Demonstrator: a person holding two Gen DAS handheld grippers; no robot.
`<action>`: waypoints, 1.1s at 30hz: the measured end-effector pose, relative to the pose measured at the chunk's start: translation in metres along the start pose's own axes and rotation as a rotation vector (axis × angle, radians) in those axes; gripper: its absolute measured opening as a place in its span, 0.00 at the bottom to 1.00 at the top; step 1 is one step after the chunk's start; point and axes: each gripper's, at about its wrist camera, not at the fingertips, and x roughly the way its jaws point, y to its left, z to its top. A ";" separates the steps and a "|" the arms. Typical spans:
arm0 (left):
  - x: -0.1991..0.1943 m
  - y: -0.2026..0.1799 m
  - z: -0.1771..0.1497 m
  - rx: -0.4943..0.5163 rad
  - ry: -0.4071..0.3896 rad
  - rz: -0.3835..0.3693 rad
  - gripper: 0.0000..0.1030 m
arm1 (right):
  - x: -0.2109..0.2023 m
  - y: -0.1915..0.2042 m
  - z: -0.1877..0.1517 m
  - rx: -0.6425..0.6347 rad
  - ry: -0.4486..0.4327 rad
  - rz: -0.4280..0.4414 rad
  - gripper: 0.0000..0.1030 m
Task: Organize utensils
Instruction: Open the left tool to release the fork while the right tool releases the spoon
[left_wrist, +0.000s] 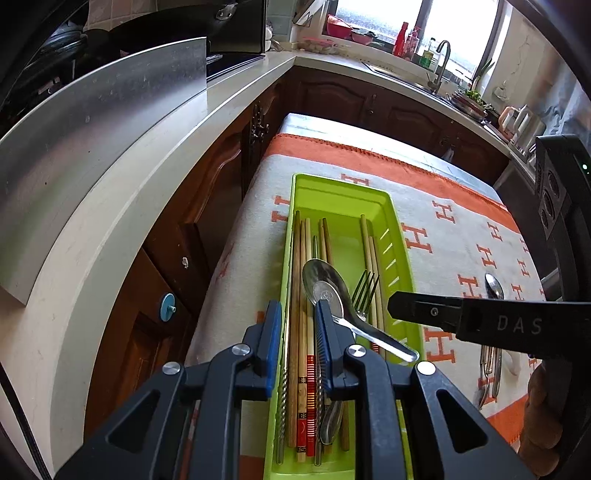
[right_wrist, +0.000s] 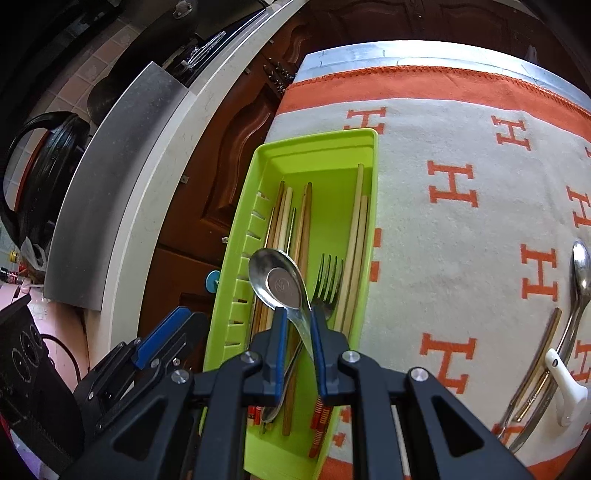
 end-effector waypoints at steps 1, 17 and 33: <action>-0.001 -0.002 0.000 0.006 -0.002 0.000 0.16 | -0.002 0.000 -0.001 -0.009 0.003 0.005 0.14; -0.024 -0.050 -0.004 0.093 -0.011 -0.030 0.25 | -0.067 -0.035 -0.024 -0.055 -0.098 -0.005 0.14; -0.012 -0.153 -0.021 0.251 0.085 -0.185 0.26 | -0.125 -0.143 -0.057 0.075 -0.202 -0.057 0.14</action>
